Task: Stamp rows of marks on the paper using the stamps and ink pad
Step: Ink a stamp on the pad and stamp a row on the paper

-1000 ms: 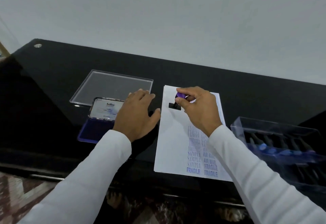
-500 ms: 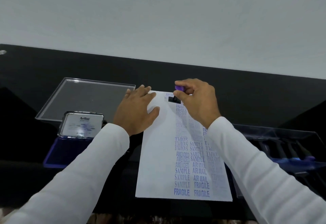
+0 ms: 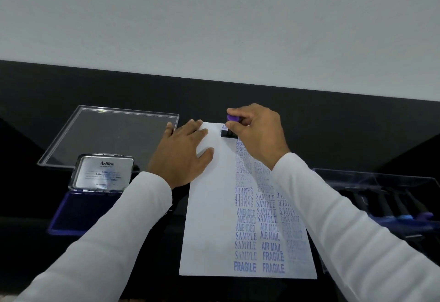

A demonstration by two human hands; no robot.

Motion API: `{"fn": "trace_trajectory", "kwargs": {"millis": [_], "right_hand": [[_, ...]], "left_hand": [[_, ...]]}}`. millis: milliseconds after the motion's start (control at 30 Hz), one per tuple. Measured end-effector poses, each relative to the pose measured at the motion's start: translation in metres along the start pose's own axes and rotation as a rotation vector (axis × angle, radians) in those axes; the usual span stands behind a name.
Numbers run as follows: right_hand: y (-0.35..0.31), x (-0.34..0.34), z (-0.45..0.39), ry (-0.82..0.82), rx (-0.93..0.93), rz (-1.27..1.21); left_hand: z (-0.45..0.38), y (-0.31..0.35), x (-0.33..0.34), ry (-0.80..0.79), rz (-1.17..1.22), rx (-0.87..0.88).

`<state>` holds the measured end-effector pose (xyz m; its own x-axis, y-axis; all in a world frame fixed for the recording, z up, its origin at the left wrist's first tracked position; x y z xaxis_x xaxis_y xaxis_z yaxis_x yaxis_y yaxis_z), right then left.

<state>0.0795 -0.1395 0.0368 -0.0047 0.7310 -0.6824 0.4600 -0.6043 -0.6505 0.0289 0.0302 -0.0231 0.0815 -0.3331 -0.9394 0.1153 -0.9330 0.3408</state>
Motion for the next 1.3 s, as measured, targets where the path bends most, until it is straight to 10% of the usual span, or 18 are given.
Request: {"fn": "trace_trajectory", "kwargs": {"millis": [1300], "right_hand": [[0.004,0.011,-0.004,-0.043,0.011,0.010]], "left_hand": [[-0.001,-0.001,0.002,-0.012,-0.014,0.006]]}}
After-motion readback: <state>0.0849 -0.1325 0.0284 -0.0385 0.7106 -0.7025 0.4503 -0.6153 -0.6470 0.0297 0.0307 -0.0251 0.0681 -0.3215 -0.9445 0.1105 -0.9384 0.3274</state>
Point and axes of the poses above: each hand's wrist, its own z-axis away from the middle knuckle, its own x-axis out of the palm, y = z × x, the point moved 5 cm from there along -z, towards the middle knuckle, and after that the axes turned 12 degrees about -x, right-handed, at the moved point
